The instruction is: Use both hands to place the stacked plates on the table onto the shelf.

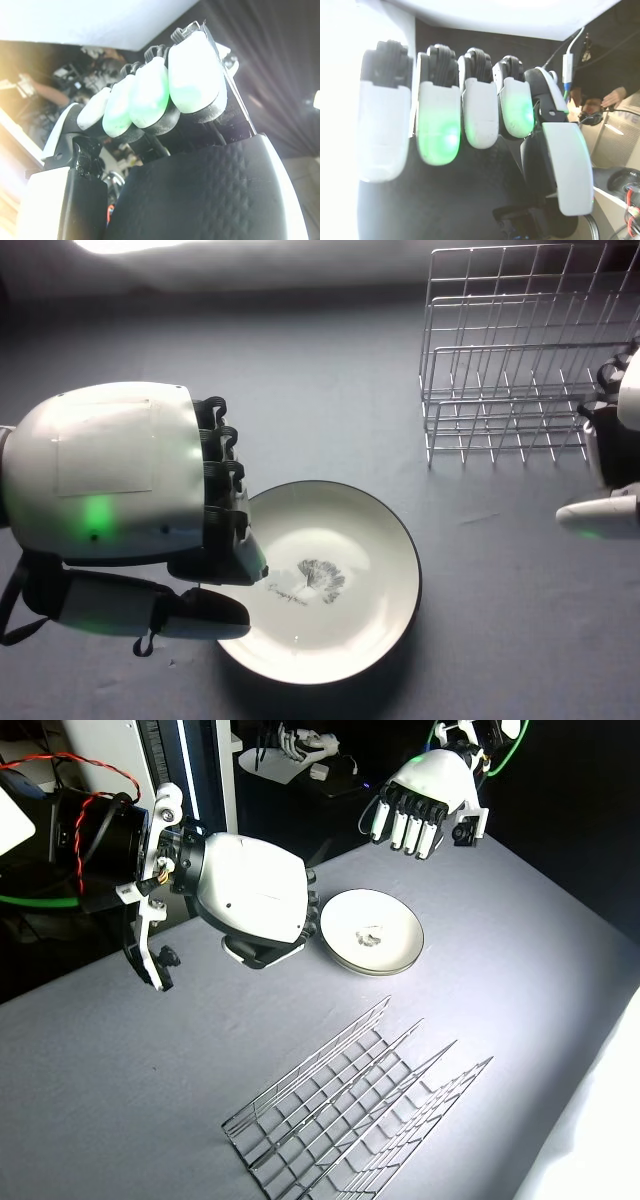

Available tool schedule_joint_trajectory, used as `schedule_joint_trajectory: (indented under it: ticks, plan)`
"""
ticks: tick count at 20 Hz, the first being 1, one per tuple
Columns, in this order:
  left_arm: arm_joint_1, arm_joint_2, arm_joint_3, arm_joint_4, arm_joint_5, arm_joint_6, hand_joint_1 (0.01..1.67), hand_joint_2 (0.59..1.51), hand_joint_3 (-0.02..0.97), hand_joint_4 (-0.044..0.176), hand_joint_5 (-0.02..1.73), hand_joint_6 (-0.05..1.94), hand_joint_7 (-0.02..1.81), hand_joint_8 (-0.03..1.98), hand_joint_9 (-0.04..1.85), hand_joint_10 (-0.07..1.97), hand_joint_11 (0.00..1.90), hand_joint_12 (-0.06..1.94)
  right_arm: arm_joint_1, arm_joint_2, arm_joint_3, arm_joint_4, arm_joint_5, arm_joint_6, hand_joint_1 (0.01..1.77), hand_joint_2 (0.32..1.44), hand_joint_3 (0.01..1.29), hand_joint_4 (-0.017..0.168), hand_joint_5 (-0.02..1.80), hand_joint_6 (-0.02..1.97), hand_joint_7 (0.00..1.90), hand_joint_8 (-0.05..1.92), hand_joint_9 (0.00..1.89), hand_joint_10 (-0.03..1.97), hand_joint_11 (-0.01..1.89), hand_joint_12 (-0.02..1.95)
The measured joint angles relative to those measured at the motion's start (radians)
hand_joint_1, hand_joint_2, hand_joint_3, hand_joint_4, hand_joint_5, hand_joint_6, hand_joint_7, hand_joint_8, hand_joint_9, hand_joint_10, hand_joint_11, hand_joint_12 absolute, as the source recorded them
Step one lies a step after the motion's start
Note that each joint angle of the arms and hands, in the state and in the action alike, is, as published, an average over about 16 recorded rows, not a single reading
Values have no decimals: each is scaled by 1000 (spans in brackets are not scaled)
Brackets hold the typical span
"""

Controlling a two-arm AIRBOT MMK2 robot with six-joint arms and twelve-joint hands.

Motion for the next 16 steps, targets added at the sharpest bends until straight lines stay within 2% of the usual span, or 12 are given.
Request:
schedule_joint_trajectory:
  ticks: [4, 8, 12, 14, 16]
  plan:
    - [-1, 0, 2, 8, -2, -10, 104, 1210, 57, 39, 474, 657, 491, 653, 526, 638, 554, 652, 12, -11, 6, 0, -21, 0, 94, 1330, 48, 24, 735, 730, 789, 699, 832, 720, 849, 696]
    - [-5, 0, 13, 33, -7, -36, 82, 1200, 58, 28, 354, 484, 370, 481, 394, 475, 415, 479, 19, -18, 10, -3, -39, 0, 74, 1336, 39, 17, 549, 545, 589, 521, 619, 535, 633, 514]
    - [-32, -4, 39, 102, -32, -93, 22, 1166, 61, -5, 77, 78, 66, 66, 82, 69, 95, 71, 28, -32, 17, -8, -67, 0, 17, 1343, 30, -5, 184, 136, 204, 118, 215, 125, 222, 107]
    - [-51, -7, 52, 149, -50, -124, 19, 1171, 54, -1, 19, -6, 17, -4, 21, 2, 24, -7, 33, -37, 20, -10, -78, 0, 15, 1351, 16, -3, 65, 26, 74, 14, 78, 17, 82, 6]
    - [-72, -11, 68, 200, -71, -158, 19, 1175, 55, 0, 14, -8, 17, -9, 17, 9, 13, -9, 35, -39, 21, -12, -85, 0, 15, 1351, 15, -4, 20, 19, 21, 13, 18, 11, 19, -1]
